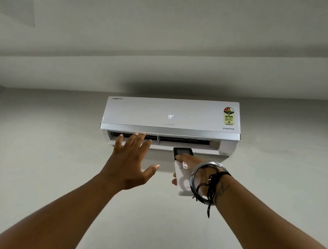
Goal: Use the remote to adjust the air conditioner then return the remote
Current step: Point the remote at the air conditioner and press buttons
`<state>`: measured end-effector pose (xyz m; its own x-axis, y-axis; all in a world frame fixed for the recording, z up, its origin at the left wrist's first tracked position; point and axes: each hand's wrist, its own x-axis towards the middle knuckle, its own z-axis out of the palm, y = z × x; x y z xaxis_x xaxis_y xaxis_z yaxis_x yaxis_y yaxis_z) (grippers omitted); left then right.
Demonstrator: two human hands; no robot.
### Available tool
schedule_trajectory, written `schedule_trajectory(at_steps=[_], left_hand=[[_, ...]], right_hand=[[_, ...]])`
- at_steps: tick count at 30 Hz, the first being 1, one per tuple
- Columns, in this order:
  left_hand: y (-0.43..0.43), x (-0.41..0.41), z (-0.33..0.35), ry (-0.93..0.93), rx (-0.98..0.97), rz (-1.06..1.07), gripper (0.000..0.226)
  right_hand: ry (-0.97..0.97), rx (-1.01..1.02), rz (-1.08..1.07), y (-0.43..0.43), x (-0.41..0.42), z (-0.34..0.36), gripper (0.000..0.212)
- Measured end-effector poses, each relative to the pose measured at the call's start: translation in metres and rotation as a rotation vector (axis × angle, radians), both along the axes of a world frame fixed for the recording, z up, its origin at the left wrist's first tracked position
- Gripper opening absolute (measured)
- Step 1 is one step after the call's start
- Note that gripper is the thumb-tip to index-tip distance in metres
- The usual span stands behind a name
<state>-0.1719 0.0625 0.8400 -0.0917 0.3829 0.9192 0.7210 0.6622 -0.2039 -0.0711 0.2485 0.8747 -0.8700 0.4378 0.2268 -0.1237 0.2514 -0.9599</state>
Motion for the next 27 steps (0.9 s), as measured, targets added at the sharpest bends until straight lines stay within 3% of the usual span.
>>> schedule_trajectory(at_steps=[27], left_hand=[[0.002,0.008,-0.016,-0.035,-0.027,0.012,0.078]], right_hand=[[0.037,-0.13,0.008,0.014,0.031,-0.022,0.017]])
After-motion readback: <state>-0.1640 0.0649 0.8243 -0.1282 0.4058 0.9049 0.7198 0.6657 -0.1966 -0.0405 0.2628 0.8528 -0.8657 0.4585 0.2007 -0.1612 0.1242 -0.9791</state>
